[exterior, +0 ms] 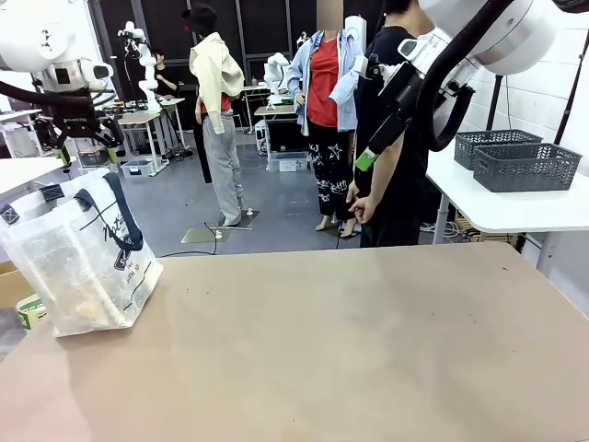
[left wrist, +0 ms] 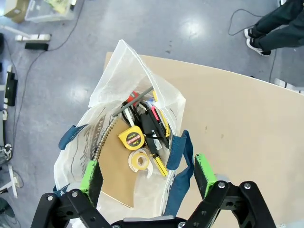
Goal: Transfer purchased items from the store into the shopping bag.
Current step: Move the Reusable shopping bag to the right side of the table.
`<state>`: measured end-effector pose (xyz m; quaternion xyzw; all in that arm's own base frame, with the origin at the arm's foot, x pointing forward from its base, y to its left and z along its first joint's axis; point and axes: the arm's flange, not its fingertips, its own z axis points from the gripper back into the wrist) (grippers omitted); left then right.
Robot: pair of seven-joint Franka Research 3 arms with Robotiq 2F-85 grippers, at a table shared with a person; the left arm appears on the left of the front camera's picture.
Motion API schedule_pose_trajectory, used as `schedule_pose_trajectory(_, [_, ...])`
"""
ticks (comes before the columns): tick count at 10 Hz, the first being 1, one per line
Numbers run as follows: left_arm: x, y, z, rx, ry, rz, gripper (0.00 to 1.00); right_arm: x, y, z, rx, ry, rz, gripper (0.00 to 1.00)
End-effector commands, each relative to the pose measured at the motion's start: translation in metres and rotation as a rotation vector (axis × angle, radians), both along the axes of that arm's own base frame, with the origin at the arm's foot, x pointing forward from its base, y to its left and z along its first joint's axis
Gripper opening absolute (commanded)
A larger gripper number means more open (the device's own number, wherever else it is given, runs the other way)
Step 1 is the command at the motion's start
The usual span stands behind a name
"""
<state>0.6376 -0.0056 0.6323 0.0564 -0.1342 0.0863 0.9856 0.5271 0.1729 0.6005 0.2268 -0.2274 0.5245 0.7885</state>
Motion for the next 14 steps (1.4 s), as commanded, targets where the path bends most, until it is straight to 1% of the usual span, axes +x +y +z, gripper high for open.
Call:
schedule_pose_trajectory(1, [0.002,0.001,-0.004,-0.005,0.005,0.014,1.00,0.001,0.002,0.002,0.001,0.013,-0.011,1.00])
schedule_pose_trajectory(6, [0.002,0.000,-0.006,0.000,0.009,0.002,1.00,0.001,0.002,0.002,0.001,0.013,-0.011,1.00])
schedule_pose_trajectory(7, [-0.002,-0.004,-0.002,-0.058,0.000,-0.089,1.00,0.001,0.002,0.002,0.001,0.013,-0.011,1.00])
schedule_pose_trajectory(8, [-0.007,-0.007,0.001,-0.126,0.008,-0.159,1.00,0.001,0.002,0.002,0.001,0.013,-0.011,1.00])
schedule_pose_trajectory(9, [-0.014,-0.010,0.004,-0.181,0.018,-0.215,1.00,0.001,0.002,0.002,0.001,0.013,-0.011,1.00])
schedule_pose_trajectory(10, [-0.019,-0.012,0.008,-0.224,0.004,-0.267,1.00,0.001,0.002,0.002,0.001,0.013,-0.011,1.00])
schedule_pose_trajectory(11, [-0.028,-0.011,0.011,-0.302,0.020,-0.406,1.00,0.001,0.002,0.002,0.001,0.013,-0.011,1.00])
schedule_pose_trajectory(12, [-0.035,-0.006,0.002,-0.337,0.091,-0.545,1.00,0.001,0.002,0.002,0.001,0.013,-0.011,1.00])
schedule_pose_trajectory(13, [-0.042,-0.001,-0.004,-0.318,0.097,-0.629,1.00,0.001,0.002,0.002,0.001,0.013,-0.011,1.00])
schedule_pose_trajectory(14, [-0.048,0.004,-0.005,-0.361,0.007,-0.727,1.00,0.001,0.002,0.002,0.001,0.013,-0.011,1.00])
